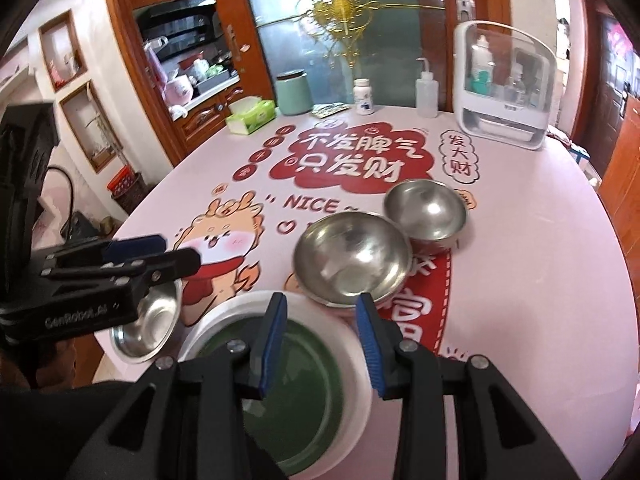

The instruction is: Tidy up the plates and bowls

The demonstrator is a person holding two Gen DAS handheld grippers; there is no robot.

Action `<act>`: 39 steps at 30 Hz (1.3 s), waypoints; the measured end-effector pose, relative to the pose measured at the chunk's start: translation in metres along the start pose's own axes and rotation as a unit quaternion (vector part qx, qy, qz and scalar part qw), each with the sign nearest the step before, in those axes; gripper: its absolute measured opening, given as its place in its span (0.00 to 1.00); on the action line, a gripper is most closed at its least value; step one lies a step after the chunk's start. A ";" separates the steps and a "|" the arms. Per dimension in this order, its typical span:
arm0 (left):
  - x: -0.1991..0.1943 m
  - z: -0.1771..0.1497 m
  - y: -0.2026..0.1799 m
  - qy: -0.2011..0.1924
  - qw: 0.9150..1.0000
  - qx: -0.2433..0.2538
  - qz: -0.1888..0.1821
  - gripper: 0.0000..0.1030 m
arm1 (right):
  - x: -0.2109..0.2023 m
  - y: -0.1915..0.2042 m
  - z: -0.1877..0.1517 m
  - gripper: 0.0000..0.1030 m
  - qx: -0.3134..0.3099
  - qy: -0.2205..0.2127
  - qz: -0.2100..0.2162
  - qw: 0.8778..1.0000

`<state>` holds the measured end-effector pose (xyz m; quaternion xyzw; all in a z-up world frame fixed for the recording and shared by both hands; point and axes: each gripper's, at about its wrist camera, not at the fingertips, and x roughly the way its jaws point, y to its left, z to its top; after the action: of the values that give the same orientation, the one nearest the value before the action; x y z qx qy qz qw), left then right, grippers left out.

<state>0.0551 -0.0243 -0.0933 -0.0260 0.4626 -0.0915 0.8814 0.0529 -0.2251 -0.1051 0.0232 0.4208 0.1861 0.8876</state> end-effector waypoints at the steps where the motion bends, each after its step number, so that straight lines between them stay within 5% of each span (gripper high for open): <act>1: 0.000 0.000 -0.001 -0.001 1.000 -0.001 0.003 0.60 | 0.001 -0.005 0.001 0.36 0.005 -0.002 0.001 1.000; 9: 0.012 0.009 -0.012 0.002 1.000 -0.008 0.023 0.65 | 0.014 -0.031 0.002 0.37 0.041 0.002 0.009 0.999; 13: 0.022 0.018 -0.016 0.002 1.000 -0.010 0.029 0.70 | 0.021 -0.041 0.003 0.57 0.054 0.010 0.017 0.998; 33: 0.124 0.042 -0.029 0.109 0.994 -0.014 0.022 0.70 | 0.087 -0.095 0.004 0.57 0.153 0.089 0.060 0.982; 39: 0.148 0.041 -0.034 0.145 0.989 -0.009 0.022 0.70 | 0.101 -0.100 0.001 0.41 0.170 0.110 0.071 0.977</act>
<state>0.1662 -0.0863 -0.1854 -0.0099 0.5869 -0.0711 0.8065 0.1425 -0.2825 -0.1985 0.1832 0.5383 0.1760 0.8036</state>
